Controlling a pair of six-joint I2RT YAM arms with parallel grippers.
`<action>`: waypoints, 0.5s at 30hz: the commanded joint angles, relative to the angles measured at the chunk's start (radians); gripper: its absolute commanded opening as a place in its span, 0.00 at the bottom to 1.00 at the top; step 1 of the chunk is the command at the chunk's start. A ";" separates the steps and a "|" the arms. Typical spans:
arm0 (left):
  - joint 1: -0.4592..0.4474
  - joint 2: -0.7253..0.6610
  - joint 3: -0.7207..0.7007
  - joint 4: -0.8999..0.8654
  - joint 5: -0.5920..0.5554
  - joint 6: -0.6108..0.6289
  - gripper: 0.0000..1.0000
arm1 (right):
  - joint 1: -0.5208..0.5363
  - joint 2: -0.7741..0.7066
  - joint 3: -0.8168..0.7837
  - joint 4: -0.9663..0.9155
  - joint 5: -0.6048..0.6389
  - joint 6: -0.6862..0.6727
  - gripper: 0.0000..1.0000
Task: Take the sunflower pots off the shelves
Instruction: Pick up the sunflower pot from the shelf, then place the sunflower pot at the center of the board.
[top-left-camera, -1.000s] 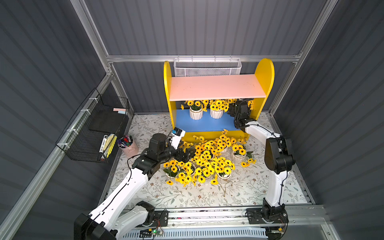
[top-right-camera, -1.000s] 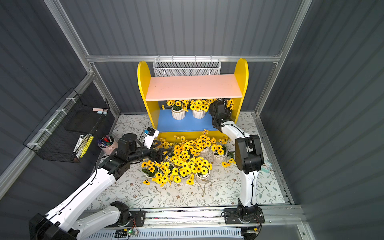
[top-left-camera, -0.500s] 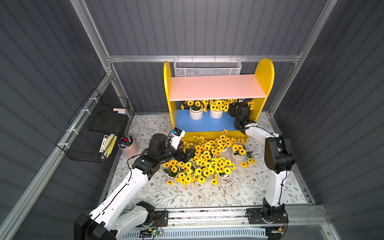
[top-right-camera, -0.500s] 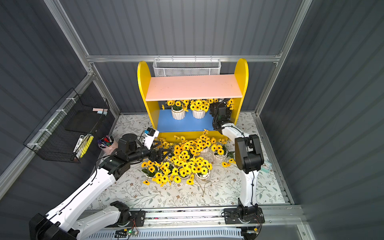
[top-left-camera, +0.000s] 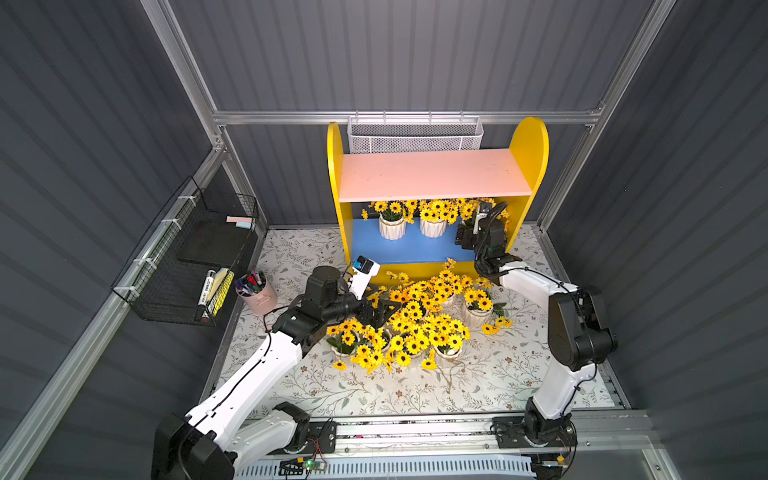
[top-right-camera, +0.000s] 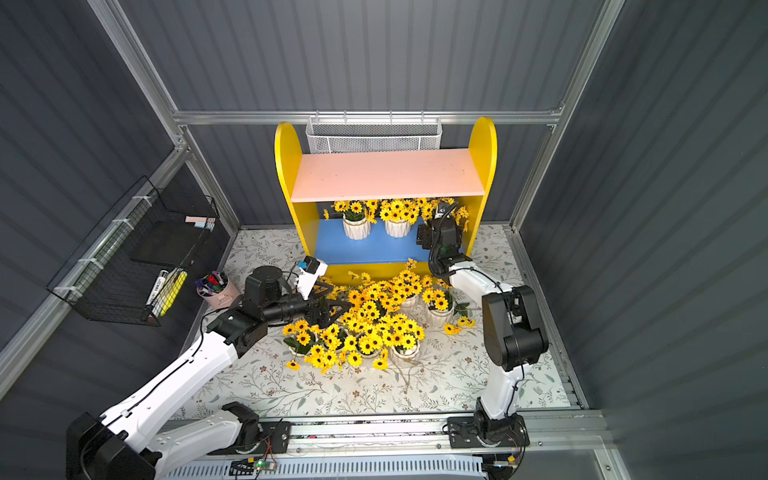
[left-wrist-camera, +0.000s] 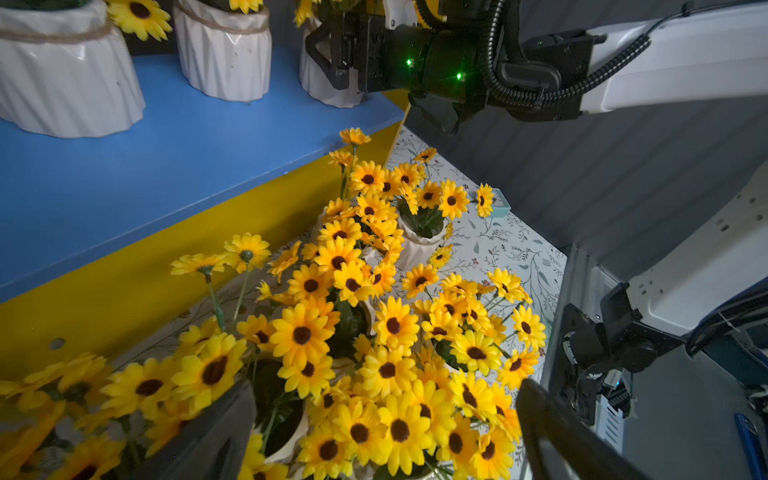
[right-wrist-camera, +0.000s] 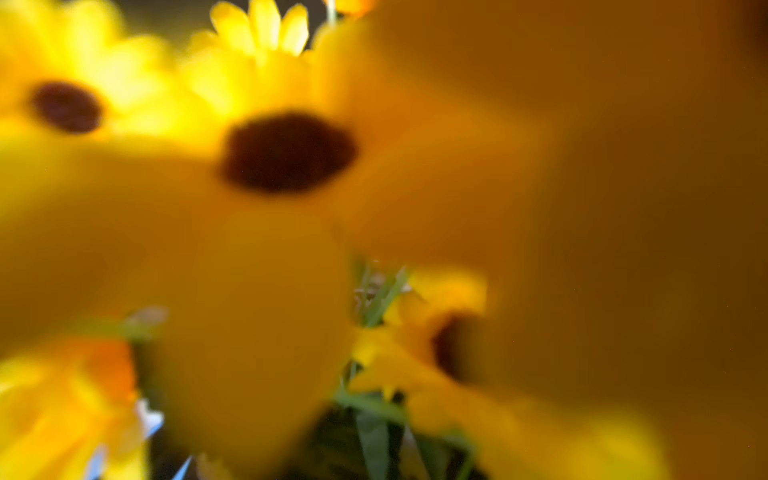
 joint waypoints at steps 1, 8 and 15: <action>-0.014 0.031 0.017 0.013 0.060 -0.013 0.99 | 0.022 -0.071 -0.012 0.072 -0.017 -0.037 0.00; -0.017 0.084 0.036 0.017 0.094 -0.043 0.99 | 0.049 -0.180 -0.097 0.084 0.014 -0.058 0.00; -0.032 0.095 0.036 0.015 0.102 -0.038 0.99 | 0.077 -0.375 -0.203 0.015 -0.007 -0.028 0.00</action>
